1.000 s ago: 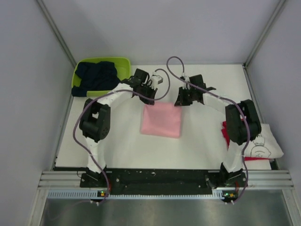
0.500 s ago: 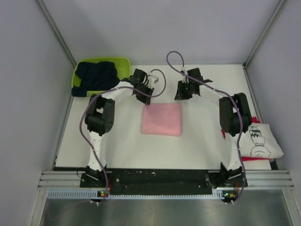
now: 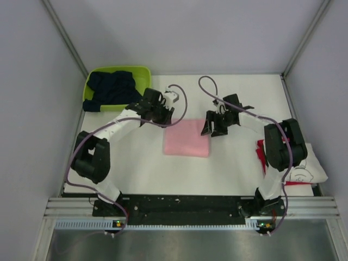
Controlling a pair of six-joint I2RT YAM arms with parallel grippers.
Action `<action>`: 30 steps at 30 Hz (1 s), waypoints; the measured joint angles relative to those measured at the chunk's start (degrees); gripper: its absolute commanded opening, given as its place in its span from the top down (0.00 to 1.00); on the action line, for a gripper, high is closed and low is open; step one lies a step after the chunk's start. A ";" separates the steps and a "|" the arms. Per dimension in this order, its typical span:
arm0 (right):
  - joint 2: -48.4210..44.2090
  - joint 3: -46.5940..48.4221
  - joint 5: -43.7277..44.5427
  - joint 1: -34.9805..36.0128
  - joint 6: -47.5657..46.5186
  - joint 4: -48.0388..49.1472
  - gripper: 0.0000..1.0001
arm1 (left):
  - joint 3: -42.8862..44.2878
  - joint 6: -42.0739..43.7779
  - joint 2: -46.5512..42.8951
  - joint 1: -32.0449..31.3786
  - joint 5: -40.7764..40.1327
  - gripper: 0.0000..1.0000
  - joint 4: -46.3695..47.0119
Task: Fold and stack the t-shirts
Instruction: Put the neatly folded tshirt into the corner of the board with the right arm
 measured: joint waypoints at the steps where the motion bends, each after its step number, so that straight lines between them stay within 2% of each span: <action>1: 0.79 -1.25 -0.94 0.00 0.70 0.20 0.35 | -1.29 -0.26 0.22 -0.66 0.66 0.75 0.39; 4: 3.32 -3.58 -4.68 -0.04 3.13 2.12 0.39 | -3.45 -1.03 3.02 -1.29 1.49 0.82 0.35; 6: 3.58 -4.13 -6.38 -0.11 4.37 4.33 0.46 | -3.82 -1.55 5.77 -0.87 1.27 0.84 0.15; 7: 3.87 -4.52 -7.08 -0.09 4.98 5.68 0.51 | -3.82 -1.81 7.15 -0.59 0.90 0.85 -0.02; 11: 6.21 -5.22 -10.03 -0.17 7.04 9.25 0.88 | -3.78 -2.51 11.21 0.20 0.02 0.85 -0.55; 13: 7.72 -5.25 -10.93 -0.37 8.09 10.32 0.99 | -3.28 -2.71 11.54 0.48 -0.11 0.83 -1.01; 16: 8.07 -5.29 -11.26 -0.79 8.11 10.19 1.00 | -2.95 -2.67 11.54 0.52 -1.03 0.73 -1.09; 18: 8.04 -5.07 -11.06 -0.98 6.88 9.25 1.00 | -2.91 -2.47 11.54 0.61 -1.22 0.57 -1.27; 22: 7.56 -1.46 -8.35 -1.16 0.50 0.33 1.00 | -1.88 -1.64 10.67 1.49 -1.25 0.35 -3.15; 26: 2.78 3.45 3.13 -1.18 -9.68 -12.35 1.00 | -0.66 -0.28 6.75 4.20 -2.08 0.32 -4.48; 30: -5.66 3.89 13.75 -1.25 -17.29 -21.73 1.00 | 1.62 1.05 2.47 7.21 -2.43 0.32 -5.20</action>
